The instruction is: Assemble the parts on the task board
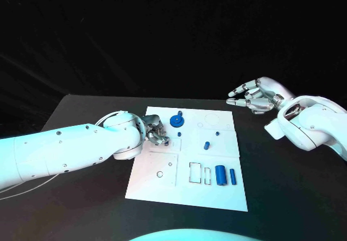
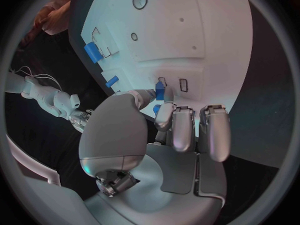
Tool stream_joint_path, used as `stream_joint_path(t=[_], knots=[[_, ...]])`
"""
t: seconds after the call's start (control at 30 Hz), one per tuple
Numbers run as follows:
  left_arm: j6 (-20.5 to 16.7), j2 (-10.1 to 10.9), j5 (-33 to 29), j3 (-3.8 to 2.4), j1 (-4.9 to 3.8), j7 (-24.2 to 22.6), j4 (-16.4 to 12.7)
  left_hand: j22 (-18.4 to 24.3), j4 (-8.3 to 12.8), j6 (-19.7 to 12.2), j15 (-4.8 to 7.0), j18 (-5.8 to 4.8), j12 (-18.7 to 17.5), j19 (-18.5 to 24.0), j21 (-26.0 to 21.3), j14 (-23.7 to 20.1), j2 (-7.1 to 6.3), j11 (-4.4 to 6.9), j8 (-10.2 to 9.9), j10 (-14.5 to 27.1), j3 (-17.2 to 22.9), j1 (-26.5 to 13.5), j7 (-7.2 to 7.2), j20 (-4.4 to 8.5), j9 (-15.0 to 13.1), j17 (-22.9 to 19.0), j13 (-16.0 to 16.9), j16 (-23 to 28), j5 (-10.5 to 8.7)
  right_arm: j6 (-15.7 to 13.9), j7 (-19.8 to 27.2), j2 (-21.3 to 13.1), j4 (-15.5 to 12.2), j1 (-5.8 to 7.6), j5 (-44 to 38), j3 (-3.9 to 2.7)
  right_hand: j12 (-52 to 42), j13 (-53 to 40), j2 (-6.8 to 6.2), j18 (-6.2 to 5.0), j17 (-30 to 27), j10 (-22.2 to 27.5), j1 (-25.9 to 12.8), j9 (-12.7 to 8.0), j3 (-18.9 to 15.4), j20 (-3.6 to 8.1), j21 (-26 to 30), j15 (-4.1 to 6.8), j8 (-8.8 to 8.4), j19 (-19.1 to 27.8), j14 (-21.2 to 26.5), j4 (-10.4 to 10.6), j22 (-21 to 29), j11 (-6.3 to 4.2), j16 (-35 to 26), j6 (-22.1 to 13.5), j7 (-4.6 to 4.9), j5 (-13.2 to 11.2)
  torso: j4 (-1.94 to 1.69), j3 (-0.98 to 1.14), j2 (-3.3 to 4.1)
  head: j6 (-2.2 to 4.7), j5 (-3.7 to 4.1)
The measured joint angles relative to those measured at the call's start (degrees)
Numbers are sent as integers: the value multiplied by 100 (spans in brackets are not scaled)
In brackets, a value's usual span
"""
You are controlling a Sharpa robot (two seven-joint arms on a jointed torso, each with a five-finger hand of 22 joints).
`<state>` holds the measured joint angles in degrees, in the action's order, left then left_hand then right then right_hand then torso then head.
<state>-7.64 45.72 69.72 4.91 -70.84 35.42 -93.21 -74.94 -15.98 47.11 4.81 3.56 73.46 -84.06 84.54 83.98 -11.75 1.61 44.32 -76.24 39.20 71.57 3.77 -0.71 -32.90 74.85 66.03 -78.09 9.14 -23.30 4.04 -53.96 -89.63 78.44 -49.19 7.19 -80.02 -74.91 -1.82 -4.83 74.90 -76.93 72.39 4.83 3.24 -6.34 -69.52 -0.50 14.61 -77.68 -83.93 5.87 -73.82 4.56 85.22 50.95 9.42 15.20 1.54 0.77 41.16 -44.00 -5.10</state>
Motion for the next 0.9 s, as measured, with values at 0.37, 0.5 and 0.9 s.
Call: stream_joint_path(t=[0.37, 0.5, 0.9], knots=[[16, -60, 47, -1, 1, 15, 53, 1, 1, 0, 0, 0, 22, 0, 0, 0, 2, -20, -1, -20, 1, 2, 0, 0, 0, -1, 6, 0, -6, 3, 0, 4, 0, -1, -1, 0, 0, 0, 0, 0, 0, 0, 0, 0, 0, 0, 0, 0, 0, 0, 0, 0, 0, 0, 0, 0, 0, 0, 1, -3, 0, -10, -4], [40, -69, 54, -1, 1, 26, 70, 1, 1, 0, 0, 0, 22, 0, 0, 0, 2, -20, -2, -20, 1, 2, 0, 0, 2, -1, 5, 0, -12, 5, 0, 4, 0, -1, -1, 0, 0, 0, 0, 0, 0, 0, 0, -1, 0, 0, 0, 0, 0, 0, 0, 0, 0, 0, 0, 0, 0, 0, 1, -2, -2, -20, -5], [205, -90, 114, -4, 1, 50, 123, 1, 1, 1, 0, 0, 22, 0, 0, 0, 24, -20, 5, -20, 1, -19, 0, 0, 8, -2, -2, 0, -21, 20, -3, 2, -13, -1, -1, 0, 0, 0, 0, 0, 4, 0, 0, -1, 0, 0, 19, 0, 26, 0, 0, 0, 0, 0, 0, 0, 0, 23, -1, 0, -5, -42, -14]])
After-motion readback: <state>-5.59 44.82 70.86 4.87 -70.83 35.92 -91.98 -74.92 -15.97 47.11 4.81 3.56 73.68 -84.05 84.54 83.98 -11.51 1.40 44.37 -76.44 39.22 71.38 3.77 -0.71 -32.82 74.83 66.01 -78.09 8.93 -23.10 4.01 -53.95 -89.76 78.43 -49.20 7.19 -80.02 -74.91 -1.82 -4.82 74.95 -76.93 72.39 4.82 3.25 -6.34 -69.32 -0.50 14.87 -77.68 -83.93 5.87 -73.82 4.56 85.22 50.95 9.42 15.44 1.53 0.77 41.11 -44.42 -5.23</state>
